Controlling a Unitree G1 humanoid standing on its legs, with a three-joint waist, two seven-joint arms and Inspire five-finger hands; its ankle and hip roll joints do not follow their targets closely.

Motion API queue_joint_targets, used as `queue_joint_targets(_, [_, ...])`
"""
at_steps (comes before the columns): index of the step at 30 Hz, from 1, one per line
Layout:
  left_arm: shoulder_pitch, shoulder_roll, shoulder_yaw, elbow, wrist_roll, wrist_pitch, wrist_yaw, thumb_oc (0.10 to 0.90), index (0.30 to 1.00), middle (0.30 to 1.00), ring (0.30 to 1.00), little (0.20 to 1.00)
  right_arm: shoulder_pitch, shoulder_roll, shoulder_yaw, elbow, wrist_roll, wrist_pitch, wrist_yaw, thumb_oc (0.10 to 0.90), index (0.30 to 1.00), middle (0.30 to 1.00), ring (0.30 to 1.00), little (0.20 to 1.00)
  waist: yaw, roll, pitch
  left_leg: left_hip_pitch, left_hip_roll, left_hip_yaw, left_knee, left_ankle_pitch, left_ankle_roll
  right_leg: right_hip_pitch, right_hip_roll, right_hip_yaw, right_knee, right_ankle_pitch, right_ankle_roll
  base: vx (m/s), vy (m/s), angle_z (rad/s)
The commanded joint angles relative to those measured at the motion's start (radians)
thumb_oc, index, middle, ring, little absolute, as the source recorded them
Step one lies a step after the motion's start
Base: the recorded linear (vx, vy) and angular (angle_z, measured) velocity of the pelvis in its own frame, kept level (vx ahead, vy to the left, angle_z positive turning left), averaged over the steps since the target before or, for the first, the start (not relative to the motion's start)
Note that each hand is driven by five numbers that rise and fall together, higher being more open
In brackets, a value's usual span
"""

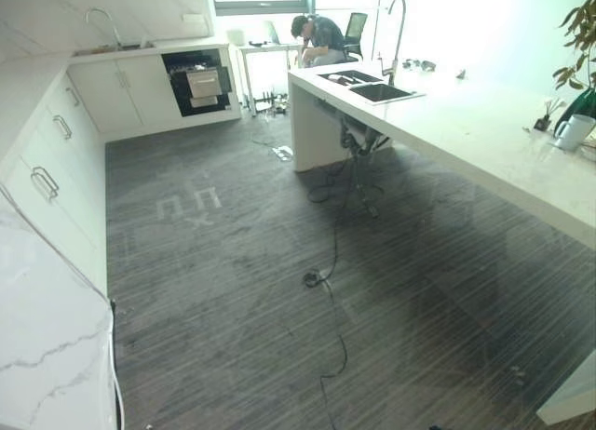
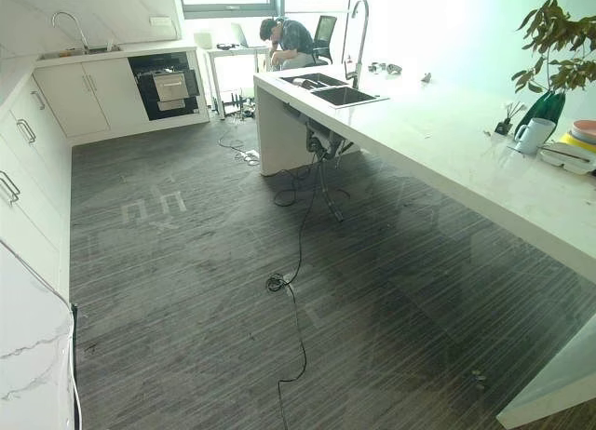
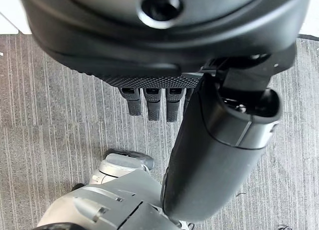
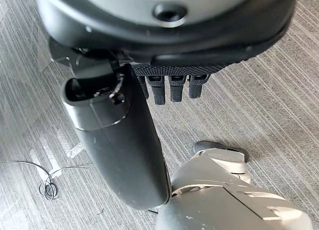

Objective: Place the dishes in the dishwasher.

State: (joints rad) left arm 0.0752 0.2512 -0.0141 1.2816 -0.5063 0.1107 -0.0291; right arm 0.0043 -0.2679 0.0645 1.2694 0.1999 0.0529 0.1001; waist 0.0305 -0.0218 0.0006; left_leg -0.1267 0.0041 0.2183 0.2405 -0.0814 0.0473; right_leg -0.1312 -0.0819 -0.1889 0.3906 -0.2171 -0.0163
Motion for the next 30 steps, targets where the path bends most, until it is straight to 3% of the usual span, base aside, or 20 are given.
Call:
queue_joint_targets(1, [-0.025, -0.009, -0.005, -0.069, -0.016, 0.018, 0.006, 0.800, 0.900, 0.900, 0.900, 0.900, -0.008, -0.014, 0.022, 0.031, -0.002, 0.009, 0.009, 0.800, 0.900, 0.900, 0.900, 0.900, 0.003, 0.001, 0.034, 0.074, 0.054, -0.074, 0.060, -0.147, -0.075, 0.044, -0.035, -0.004, -0.091, 0.064, 0.106, 0.00, 0.000, 0.00])
queue_joint_targets(3, [-0.029, -0.005, -0.002, -0.055, -0.021, 0.037, 0.023, 0.800, 0.900, 0.900, 0.900, 0.900, -0.011, -0.013, 0.014, 0.029, 0.033, 0.014, 0.013, 0.800, 0.900, 0.900, 0.900, 0.900, 0.008, 0.001, 0.034, 0.072, 0.052, -0.078, 0.060, -0.146, -0.076, 0.046, -0.038, -0.012, -0.091, 0.063, 0.107, -0.01, 0.001, 0.06])
queue_joint_targets(12, [-0.048, -0.006, 0.010, 0.002, 0.012, -0.016, 0.005, 0.800, 0.900, 0.900, 0.900, 0.900, -0.006, -0.006, 0.018, 0.035, 0.008, -0.005, 0.024, 0.800, 0.900, 0.900, 0.900, 0.900, 0.008, 0.001, 0.023, 0.071, 0.045, -0.088, 0.060, -0.151, -0.071, 0.046, -0.039, -0.015, -0.091, 0.059, 0.109, 0.00, 0.001, 0.01])
queue_joint_targets(30, [-0.050, -0.006, 0.022, 0.027, 0.021, -0.046, 0.007, 0.800, 0.900, 0.900, 0.900, 0.900, -0.001, -0.004, 0.025, 0.030, 0.003, 0.002, 0.031, 0.800, 0.900, 0.900, 0.900, 0.900, -0.002, -0.002, 0.031, 0.082, 0.050, -0.080, 0.060, -0.154, -0.071, 0.052, -0.033, -0.015, -0.091, 0.058, 0.105, 0.00, -0.017, 0.01])
